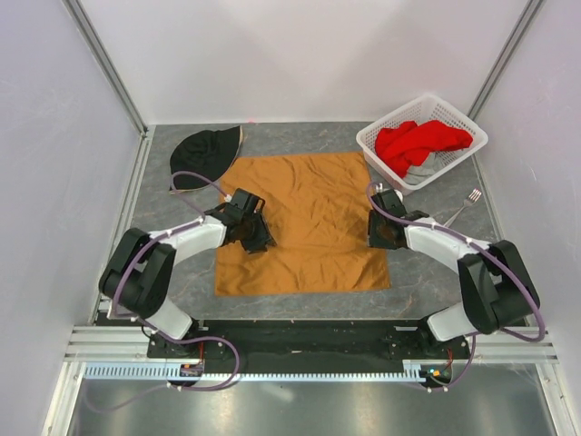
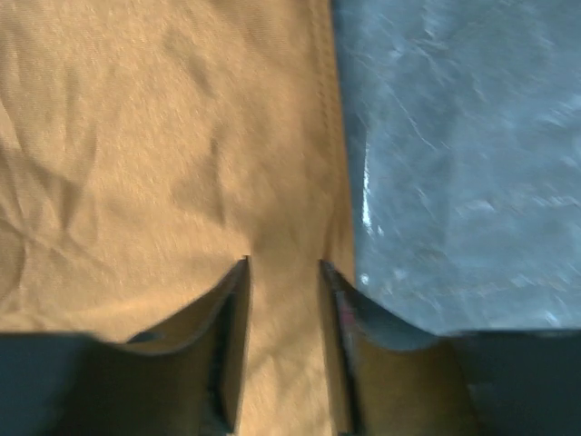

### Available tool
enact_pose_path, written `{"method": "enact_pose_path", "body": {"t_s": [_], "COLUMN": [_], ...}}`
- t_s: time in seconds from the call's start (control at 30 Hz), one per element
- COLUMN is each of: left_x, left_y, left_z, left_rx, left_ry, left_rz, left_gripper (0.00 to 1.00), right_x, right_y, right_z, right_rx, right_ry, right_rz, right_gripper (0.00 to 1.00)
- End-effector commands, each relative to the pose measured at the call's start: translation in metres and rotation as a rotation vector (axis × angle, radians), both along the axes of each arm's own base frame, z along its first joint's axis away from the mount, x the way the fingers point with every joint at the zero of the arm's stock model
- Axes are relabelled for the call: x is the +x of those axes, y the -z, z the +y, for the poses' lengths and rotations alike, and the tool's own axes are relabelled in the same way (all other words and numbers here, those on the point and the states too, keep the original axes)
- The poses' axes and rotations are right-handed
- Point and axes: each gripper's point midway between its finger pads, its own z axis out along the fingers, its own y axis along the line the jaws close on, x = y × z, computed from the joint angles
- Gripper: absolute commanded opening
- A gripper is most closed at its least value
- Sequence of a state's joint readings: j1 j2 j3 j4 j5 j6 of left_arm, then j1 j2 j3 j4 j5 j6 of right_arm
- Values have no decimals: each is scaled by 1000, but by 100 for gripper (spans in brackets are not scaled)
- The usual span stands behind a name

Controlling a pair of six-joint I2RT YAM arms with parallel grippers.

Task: Fold the napkin into a case and place the utensils inside
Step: Flatten out the crumpled napkin at the center of the board, then pick up the flattened napkin from the center of the board.

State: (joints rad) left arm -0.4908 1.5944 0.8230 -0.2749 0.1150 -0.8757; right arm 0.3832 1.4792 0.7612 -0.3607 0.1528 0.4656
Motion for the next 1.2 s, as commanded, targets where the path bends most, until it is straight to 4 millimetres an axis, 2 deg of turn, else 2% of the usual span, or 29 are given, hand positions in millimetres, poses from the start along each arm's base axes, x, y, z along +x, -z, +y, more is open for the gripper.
{"method": "enact_pose_path", "body": {"t_s": [0.0,0.07,0.1,0.13,0.2,0.3,0.37,0.4,0.5,0.67,0.8,1.03,1.17], "left_x": [3,-15,-28,-35,-68,-103,-109,-118,-124,-126,-128,-133,-134], "left_y": [-47,-60,-55,-53,-42,-29,-24,-19,-21,-16,-8,6,14], "left_z": [26,43,52,59,82,101,110,119,137,148,151,151,152], "left_rx": [104,125,140,141,187,219,244,282,343,372,394,424,422], "left_ry": [-42,-101,-126,-187,-261,-362,-407,-428,-511,-613,-654,-707,-723], "left_rz": [-136,-122,-95,-76,11,120,123,147,144,156,201,275,279], "left_gripper": [48,50,50,50,50,49,49,49,49,48,47,47,47], "right_x": [10,2,1,-6,-11,-24,-28,-32,-40,-57,-68,-71,-77], "right_y": [-55,-70,-77,-81,-89,-96,-103,-101,-100,-84,-70,-68,-58], "right_z": [-13,-14,-12,-12,-9,-9,-6,-7,-5,-3,-3,-4,-9], "right_rx": [-55,-41,-22,-4,31,74,118,124,156,194,194,209,207], "right_ry": [7,9,11,23,41,77,101,109,118,146,139,148,190], "right_rz": [-121,-132,-136,-124,-115,-106,-123,-119,-114,-57,-12,-6,14], "right_gripper": [62,82,98,98,98,98,98,98,96,91,90,90,90]}}
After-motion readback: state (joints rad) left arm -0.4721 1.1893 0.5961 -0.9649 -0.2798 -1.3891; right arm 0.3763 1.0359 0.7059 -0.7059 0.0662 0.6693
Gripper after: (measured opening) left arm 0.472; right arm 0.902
